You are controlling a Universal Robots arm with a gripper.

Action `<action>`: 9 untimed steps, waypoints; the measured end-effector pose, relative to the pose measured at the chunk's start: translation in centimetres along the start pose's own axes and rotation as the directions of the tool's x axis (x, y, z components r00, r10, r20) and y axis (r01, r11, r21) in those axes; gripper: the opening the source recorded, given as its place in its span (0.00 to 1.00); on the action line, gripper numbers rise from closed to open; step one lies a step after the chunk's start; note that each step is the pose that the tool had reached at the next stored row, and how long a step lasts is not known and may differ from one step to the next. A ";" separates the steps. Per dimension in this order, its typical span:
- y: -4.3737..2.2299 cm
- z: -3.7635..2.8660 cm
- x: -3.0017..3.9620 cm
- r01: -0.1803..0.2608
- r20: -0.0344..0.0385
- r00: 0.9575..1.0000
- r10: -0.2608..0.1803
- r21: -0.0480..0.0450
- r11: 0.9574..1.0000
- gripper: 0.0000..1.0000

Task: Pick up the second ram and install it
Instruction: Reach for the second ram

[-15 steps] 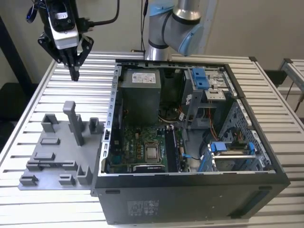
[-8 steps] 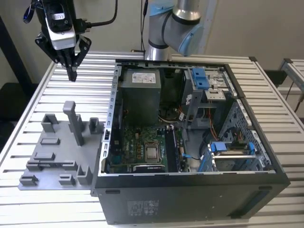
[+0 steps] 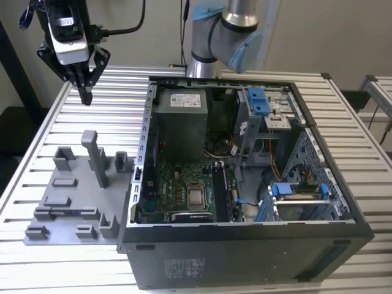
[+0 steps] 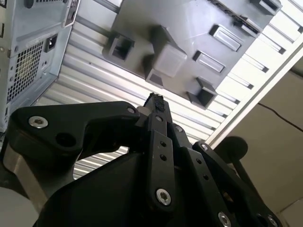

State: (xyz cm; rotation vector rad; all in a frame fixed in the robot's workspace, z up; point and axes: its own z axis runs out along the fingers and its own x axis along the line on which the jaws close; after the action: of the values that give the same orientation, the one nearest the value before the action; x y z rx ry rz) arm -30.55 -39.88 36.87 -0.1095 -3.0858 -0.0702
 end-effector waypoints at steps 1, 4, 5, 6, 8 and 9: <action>-0.03 0.03 0.36 0.000 0.004 1.000 0.000 0.000 1.000 0.11; -0.12 0.12 1.59 0.001 0.021 1.000 -0.001 -0.001 1.000 0.11; -0.15 0.15 2.01 0.001 0.024 1.000 -0.001 -0.002 1.000 0.11; -0.18 0.17 2.42 0.001 0.026 1.000 -0.001 -0.002 1.000 0.11; -0.22 0.22 2.99 0.001 0.027 1.000 -0.001 -0.002 1.000 0.11; -0.24 0.24 3.25 0.001 0.027 1.000 -0.001 -0.002 1.000 0.11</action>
State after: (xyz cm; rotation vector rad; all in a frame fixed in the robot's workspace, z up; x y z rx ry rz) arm -33.82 -39.88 36.79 -0.1094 -3.1131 -0.0724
